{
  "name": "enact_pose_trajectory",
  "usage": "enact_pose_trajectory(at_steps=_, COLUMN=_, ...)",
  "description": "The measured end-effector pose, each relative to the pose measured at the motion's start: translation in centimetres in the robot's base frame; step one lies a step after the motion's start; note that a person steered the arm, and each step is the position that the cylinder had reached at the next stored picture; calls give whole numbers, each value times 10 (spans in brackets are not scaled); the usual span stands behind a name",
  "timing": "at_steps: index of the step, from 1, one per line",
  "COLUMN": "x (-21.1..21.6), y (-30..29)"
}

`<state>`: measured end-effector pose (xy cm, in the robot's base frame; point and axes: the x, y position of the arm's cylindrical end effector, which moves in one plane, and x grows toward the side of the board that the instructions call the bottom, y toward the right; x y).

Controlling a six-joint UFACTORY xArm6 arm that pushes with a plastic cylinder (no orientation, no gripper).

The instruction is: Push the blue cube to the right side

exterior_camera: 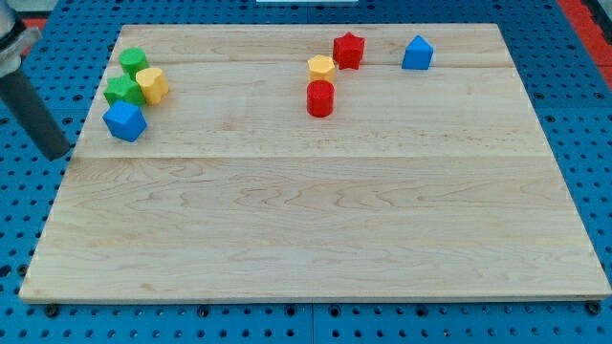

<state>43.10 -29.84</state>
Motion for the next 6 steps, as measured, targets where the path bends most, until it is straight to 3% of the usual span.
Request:
enact_pose_trajectory(at_steps=1, x=-19, y=35)
enact_pose_trajectory(at_steps=2, x=-25, y=35)
enact_pose_trajectory(at_steps=3, x=-26, y=115)
enact_pose_trajectory(at_steps=4, x=-20, y=144)
enact_pose_trajectory(at_steps=5, x=-23, y=68)
enact_pose_trajectory(at_steps=6, x=-60, y=82)
